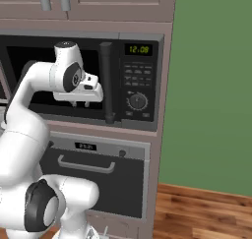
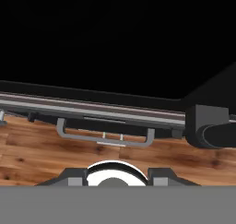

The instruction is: Pick the squash from the counter and place it in the microwave. Then turn on the microwave.

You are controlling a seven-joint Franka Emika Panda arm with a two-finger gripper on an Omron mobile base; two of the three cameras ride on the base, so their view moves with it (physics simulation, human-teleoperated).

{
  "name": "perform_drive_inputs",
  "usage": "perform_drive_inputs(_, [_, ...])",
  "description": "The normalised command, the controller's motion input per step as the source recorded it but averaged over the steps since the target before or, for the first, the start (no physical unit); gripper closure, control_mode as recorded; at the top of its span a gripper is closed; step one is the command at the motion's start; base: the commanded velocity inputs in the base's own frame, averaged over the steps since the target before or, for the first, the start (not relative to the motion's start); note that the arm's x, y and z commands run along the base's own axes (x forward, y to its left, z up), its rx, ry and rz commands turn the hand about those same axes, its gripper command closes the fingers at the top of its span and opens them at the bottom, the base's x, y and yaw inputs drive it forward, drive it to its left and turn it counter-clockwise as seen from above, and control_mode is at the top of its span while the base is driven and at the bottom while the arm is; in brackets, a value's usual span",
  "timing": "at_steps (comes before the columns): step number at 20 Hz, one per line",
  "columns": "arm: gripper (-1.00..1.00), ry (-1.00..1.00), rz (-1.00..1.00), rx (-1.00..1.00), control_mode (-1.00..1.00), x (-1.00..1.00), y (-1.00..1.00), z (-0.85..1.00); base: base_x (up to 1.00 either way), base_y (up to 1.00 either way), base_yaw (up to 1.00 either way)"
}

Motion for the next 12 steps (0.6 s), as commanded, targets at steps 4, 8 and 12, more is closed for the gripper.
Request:
perform_drive_inputs(4, [-1.00, -0.04, 0.00, 0.00, -1.00, -0.02, 0.00, 0.00, 0.00, 0.00, 0.00])
perform_drive_inputs(8, [-1.00, -0.23, 0.00, 0.00, -1.00, -0.24, -0.13, 0.01, 0.00, 0.00, 0.00])
perform_drive_inputs(12, [-1.00, -0.31, 0.00, 0.00, -1.00, -0.16, -0.26, 0.11, 0.00, 0.00, 0.00])
